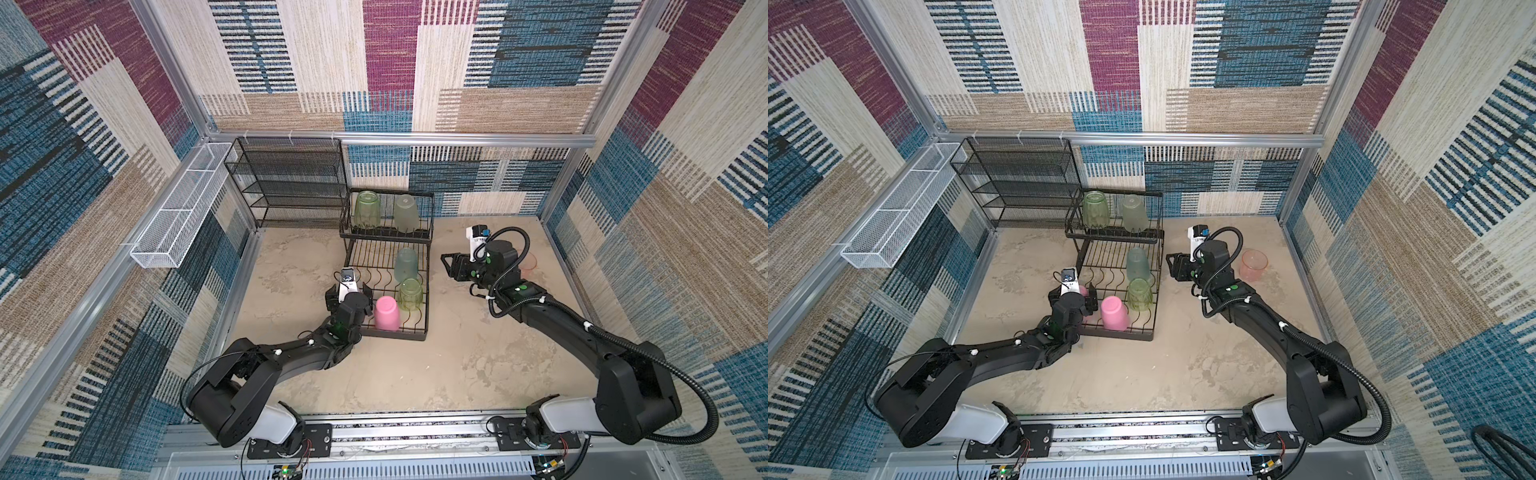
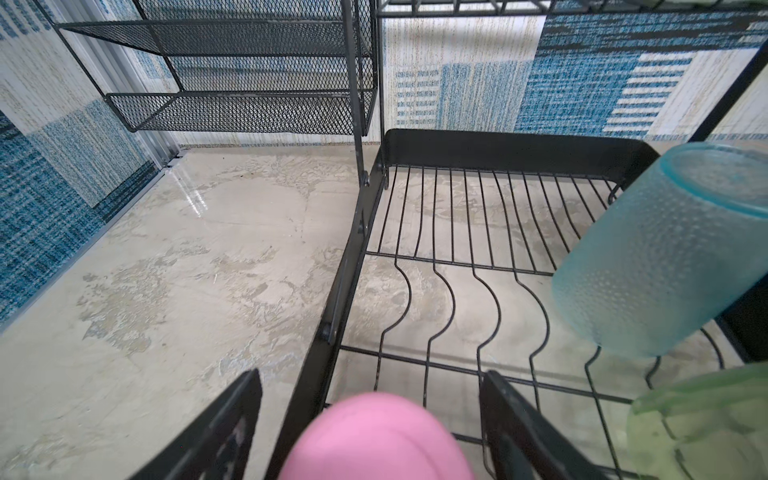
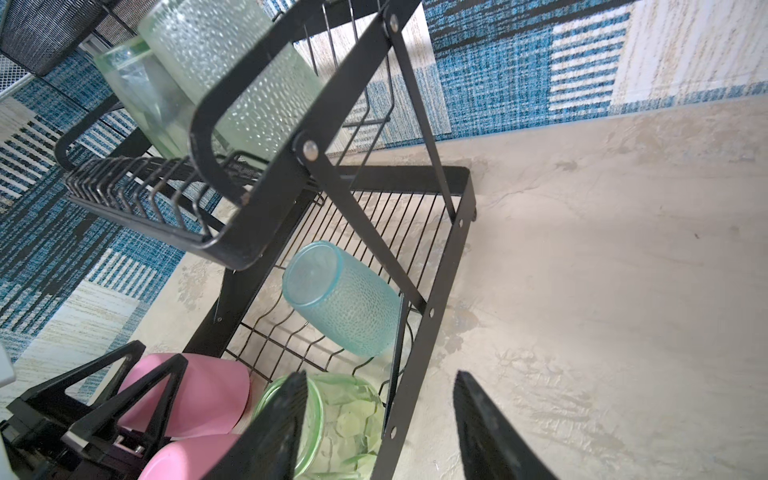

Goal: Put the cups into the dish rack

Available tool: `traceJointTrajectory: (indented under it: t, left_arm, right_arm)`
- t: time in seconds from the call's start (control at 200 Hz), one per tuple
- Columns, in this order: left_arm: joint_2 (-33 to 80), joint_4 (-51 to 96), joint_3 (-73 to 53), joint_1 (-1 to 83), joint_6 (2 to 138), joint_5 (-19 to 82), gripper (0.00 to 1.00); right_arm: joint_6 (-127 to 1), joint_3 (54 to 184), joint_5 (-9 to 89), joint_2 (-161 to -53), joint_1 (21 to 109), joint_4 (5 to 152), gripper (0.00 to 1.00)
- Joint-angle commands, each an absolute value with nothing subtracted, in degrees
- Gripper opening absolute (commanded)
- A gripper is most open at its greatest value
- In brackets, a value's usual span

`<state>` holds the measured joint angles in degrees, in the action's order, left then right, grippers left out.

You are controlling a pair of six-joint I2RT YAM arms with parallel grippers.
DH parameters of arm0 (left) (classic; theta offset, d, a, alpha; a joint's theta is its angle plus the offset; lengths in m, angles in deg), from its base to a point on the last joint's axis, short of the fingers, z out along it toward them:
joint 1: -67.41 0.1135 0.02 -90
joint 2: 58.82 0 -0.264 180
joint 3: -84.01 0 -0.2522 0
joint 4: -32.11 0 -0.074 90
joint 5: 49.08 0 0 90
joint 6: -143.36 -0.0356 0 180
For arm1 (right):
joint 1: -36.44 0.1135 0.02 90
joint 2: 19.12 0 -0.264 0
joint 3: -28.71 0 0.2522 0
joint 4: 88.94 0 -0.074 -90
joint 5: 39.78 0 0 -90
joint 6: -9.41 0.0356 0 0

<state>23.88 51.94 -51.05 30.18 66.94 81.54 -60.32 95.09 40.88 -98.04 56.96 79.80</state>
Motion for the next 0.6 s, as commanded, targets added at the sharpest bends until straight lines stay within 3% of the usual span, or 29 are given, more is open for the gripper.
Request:
traceJointTrajectory:
  t: [0.0, 0.31, 0.596]
  left_arm:
    - [22.7, 49.9, -51.2, 30.3, 70.1, 82.4, 0.86]
    - [17.2, 41.0, -48.9, 30.3, 75.7, 82.5, 0.86]
    - [14.0, 37.8, -47.2, 30.6, 77.6, 75.7, 0.88]
  right_arm:
    - [-59.8, 95.7, 42.8, -97.8, 56.9, 79.6, 0.6]
    - [-59.6, 99.8, 50.9, -99.3, 55.6, 73.9, 0.6]
    - [-57.0, 101.9, 51.4, -102.2, 50.6, 70.6, 0.6]
